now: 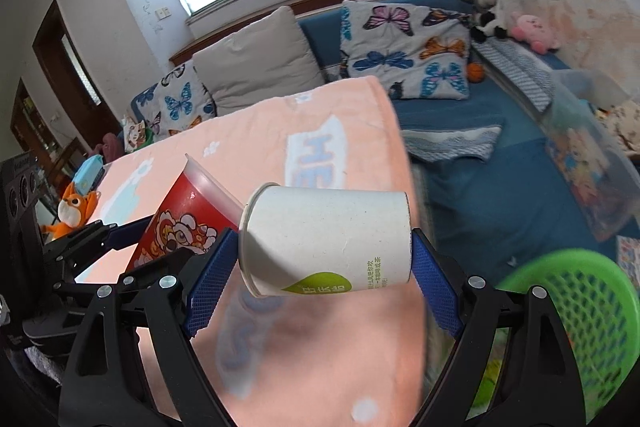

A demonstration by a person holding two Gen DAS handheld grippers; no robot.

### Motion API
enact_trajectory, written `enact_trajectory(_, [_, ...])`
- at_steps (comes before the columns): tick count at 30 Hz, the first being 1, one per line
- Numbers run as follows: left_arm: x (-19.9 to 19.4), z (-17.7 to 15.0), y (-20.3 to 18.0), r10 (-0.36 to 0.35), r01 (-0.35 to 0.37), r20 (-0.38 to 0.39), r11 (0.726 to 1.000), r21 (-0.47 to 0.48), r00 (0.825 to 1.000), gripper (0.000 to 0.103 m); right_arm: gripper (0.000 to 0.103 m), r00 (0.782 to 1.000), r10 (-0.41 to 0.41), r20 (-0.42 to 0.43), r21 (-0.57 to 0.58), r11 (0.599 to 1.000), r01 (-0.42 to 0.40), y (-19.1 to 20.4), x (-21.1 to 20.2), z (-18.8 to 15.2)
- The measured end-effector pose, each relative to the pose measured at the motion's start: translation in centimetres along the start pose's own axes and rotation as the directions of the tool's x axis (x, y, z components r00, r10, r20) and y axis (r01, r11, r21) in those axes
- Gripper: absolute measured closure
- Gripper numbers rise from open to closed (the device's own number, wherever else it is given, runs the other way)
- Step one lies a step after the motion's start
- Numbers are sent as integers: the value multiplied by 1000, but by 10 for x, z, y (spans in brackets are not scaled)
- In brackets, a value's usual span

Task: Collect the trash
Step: 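Carry both cups to the basket while right tool opens to drop the white cup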

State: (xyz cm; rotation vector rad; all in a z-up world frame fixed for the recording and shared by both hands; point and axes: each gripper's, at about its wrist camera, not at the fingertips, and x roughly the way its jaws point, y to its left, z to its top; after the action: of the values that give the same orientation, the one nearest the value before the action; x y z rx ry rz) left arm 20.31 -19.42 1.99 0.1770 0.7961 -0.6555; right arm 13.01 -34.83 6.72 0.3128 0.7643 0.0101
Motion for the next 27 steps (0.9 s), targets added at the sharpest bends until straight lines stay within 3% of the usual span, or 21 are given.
enact_trajectory(16, [-1, -29, -110, -155, 157, -28, 983, 94, 987, 39, 19, 987, -161, 20, 106, 982, 158, -81, -83, -66])
enact_trajectory(27, [16, -31, -170, -211, 218, -63, 966, 137, 975, 39, 19, 951, -310, 15, 96, 947, 307, -124, -114, -103])
